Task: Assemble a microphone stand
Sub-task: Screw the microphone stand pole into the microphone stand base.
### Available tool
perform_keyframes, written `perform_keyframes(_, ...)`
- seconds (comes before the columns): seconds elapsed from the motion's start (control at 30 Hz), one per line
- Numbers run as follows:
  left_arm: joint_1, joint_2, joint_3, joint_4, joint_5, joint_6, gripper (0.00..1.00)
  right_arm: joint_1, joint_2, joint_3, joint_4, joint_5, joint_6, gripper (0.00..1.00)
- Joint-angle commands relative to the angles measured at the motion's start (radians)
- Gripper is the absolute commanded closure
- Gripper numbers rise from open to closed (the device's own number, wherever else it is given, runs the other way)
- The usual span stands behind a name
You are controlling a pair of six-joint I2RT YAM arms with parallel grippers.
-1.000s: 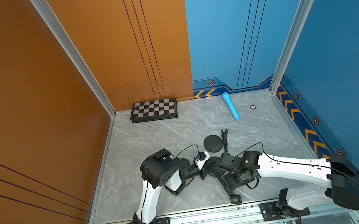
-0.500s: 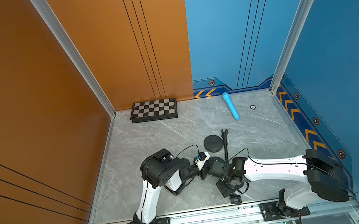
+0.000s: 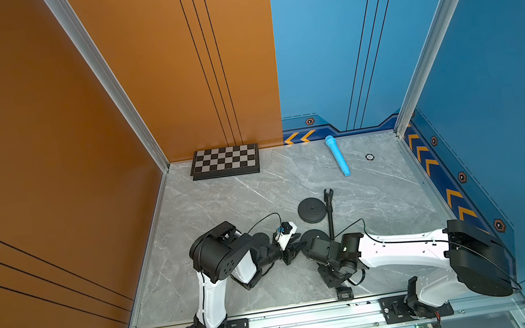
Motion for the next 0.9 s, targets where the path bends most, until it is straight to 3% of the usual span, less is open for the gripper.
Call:
perform_keyframes(0.0, 0.009, -0.105, -0.049, -0.036, -0.082, 0.009, 0.54, -0.024, -0.084, -0.024, 0.008, 0.02, 0.018, 0.86)
perform_keyframes(0.07, 0.013, -0.168, -0.079, -0.035, -0.113, 0.019, 0.42, -0.053, -0.144, -0.033, 0.007, -0.015, 0.026, 0.86)
perform_keyframes(0.13, 0.013, -0.225, -0.102, -0.036, -0.058, 0.055, 0.27, -0.091, -0.22, -0.043, 0.008, -0.075, 0.04, 0.87)
perform_keyframes(0.17, 0.005, -0.25, -0.11, -0.036, 0.014, 0.123, 0.22, -0.117, -0.262, -0.047, 0.007, -0.114, 0.055, 0.88)
perform_keyframes(0.27, -0.074, -0.286, -0.136, -0.036, 0.064, 0.347, 0.15, -0.225, -0.37, -0.055, 0.005, -0.274, 0.119, 0.93)
perform_keyframes(0.37, -0.148, -0.302, -0.145, -0.035, 0.029, 0.511, 0.02, -0.322, -0.418, -0.041, -0.034, -0.465, 0.181, 0.95)
perform_keyframes(0.57, -0.273, -0.304, -0.093, -0.04, -0.092, 0.734, 0.02, -0.39, -0.369, 0.045, -0.155, -0.723, 0.194, 0.95)
perform_keyframes(0.87, -0.285, -0.302, -0.055, -0.042, -0.128, 0.804, 0.01, -0.437, -0.207, 0.163, -0.357, -0.787, 0.014, 0.95)
